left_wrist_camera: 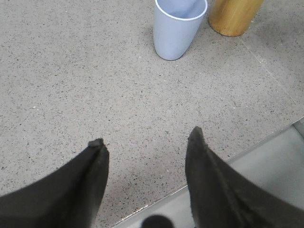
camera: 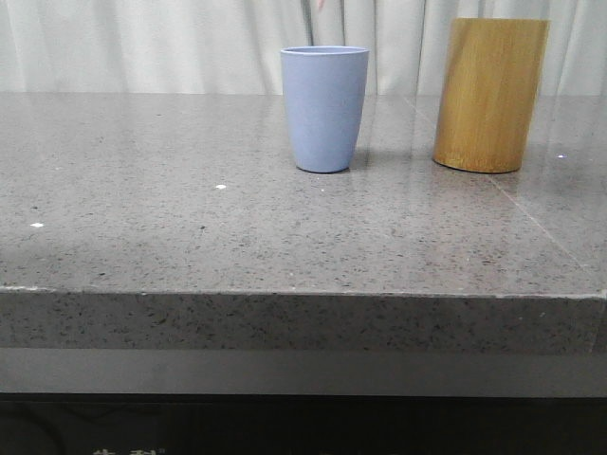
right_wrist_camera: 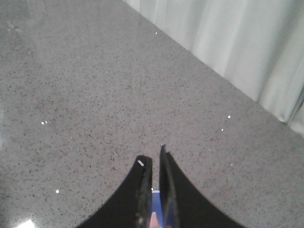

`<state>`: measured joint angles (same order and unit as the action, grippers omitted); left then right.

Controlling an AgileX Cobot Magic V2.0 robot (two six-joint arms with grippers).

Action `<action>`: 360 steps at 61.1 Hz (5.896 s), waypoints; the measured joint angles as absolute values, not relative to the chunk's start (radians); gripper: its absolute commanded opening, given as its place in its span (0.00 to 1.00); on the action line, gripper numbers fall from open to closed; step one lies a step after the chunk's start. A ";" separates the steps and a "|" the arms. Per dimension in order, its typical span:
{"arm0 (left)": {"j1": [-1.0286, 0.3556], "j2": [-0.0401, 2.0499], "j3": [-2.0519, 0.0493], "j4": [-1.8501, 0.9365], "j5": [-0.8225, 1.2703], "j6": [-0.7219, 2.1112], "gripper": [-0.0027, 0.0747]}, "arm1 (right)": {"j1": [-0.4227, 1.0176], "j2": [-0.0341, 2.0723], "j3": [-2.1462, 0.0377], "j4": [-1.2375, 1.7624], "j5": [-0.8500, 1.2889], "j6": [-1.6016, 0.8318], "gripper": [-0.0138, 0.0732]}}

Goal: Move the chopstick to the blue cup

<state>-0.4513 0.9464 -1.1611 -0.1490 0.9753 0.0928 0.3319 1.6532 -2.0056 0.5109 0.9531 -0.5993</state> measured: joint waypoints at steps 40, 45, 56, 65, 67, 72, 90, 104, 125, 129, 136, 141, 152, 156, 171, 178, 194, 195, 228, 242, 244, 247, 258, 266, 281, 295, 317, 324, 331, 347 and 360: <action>-0.451 0.946 -1.161 -0.149 0.971 0.093 0.51 | 0.332 1.845 -2.000 0.500 0.932 -0.601 0.57; -0.451 0.946 -1.161 -0.149 0.964 0.093 0.51 | 0.332 1.841 -2.000 0.500 0.932 -0.599 0.59; -0.451 0.946 -1.161 -0.149 0.949 0.093 0.51 | 0.330 1.770 -2.000 0.402 0.958 -0.487 0.59; -0.451 0.946 -1.161 -0.149 0.947 0.093 0.51 | 0.330 1.646 -2.000 0.251 1.042 -0.305 0.59; -0.451 0.946 -1.161 -0.149 0.947 0.093 0.51 | 0.328 1.610 -2.000 0.225 1.063 -0.266 0.59; -0.451 0.946 -1.161 -0.149 0.947 0.093 0.51 | 0.328 1.520 -1.987 0.190 1.118 -0.195 0.59; -0.451 0.946 -1.161 -0.149 0.945 0.093 0.51 | 0.328 1.158 -1.608 0.158 1.161 -0.144 0.59; -0.451 0.946 -1.161 -0.149 0.945 0.093 0.51 | 0.328 0.890 -1.252 0.098 1.101 -0.082 0.59; -0.451 0.946 -1.161 -0.149 0.945 0.093 0.51 | 0.328 0.491 -0.889 0.087 0.935 -0.017 0.59; -0.451 0.946 -1.161 -0.149 0.945 0.093 0.49 | 0.328 0.449 -0.862 0.087 0.933 -0.017 0.59; -0.451 0.946 -1.161 -0.149 0.945 0.093 0.34 | 0.328 0.416 -0.840 0.087 0.933 -0.015 0.48; -0.451 0.946 -1.161 -0.149 0.945 0.093 0.22 | 0.328 0.415 -0.836 0.087 0.935 -0.015 0.34; -0.451 0.946 -1.161 -0.149 0.945 0.093 0.01 | 0.328 0.415 -0.835 0.087 0.935 -0.015 0.07; -0.451 0.946 -1.161 -0.149 0.945 0.093 0.01 | 0.328 0.415 -0.835 0.087 0.935 -0.014 0.02; -0.451 0.946 -1.161 -0.149 0.945 0.093 0.01 | 0.328 0.415 -0.835 0.081 0.939 -0.014 0.02; -0.451 0.946 -1.161 -0.149 0.945 0.093 0.01 | 0.328 0.415 -0.835 0.081 0.939 -0.014 0.02; -0.443 0.937 -1.141 -0.154 0.922 0.093 0.01 | 0.328 0.415 -0.835 0.081 0.941 -0.013 0.02; -0.438 0.932 -1.135 -0.158 0.914 0.093 0.01 | 0.328 0.415 -0.835 0.081 0.941 -0.013 0.02; -0.107 0.270 -0.423 -0.122 0.343 0.097 0.01 | 0.328 0.415 -0.835 0.079 0.943 -0.013 0.02; -0.071 0.078 -0.154 -0.153 0.250 0.039 0.01 | 0.328 0.415 -0.835 0.079 0.943 -0.013 0.02; -0.067 0.056 -0.125 -0.153 0.240 0.027 0.01 | 0.328 0.415 -0.835 0.079 0.943 -0.013 0.02; -0.065 0.024 -0.088 -0.139 0.221 0.000 0.01 | 0.328 0.415 -0.835 0.079 0.943 -0.013 0.02; -0.063 -0.004 0.002 -0.080 0.160 -0.073 0.01 | 0.328 0.415 -0.835 0.079 0.943 -0.013 0.02; -0.063 -0.004 0.004 -0.073 0.083 -0.081 0.01 | 0.328 0.415 -0.835 0.079 0.943 -0.013 0.02; -0.063 -0.004 0.004 -0.069 0.039 -0.083 0.01 | 0.328 0.415 -0.835 0.079 0.943 -0.013 0.02; -0.063 -0.004 0.004 -0.041 0.038 -0.083 0.01 | 0.328 0.415 -0.835 0.079 0.943 -0.013 0.02; -0.089 -0.004 0.004 0.033 0.030 -0.081 0.01 | 0.328 0.415 -0.835 0.079 0.943 -0.013 0.02; -0.089 -0.004 0.004 0.014 0.030 -0.037 0.01 | 0.328 0.415 -0.835 0.079 0.943 -0.011 0.02; -0.091 -0.004 0.004 -0.020 0.030 0.019 0.01 | 0.328 0.415 -0.835 0.079 0.943 -0.012 0.02; -0.091 -0.004 0.004 -0.036 0.030 0.040 0.01 | 0.328 0.415 -0.835 0.079 0.943 -0.012 0.02; -0.091 -0.004 0.004 -0.038 0.030 0.040 0.01 | 0.328 0.415 -0.835 0.079 0.943 -0.012 0.02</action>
<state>-0.0914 -0.0042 0.0039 -0.0383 0.0296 0.0405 0.3283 0.4145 -0.8346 0.0791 0.9430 -0.0121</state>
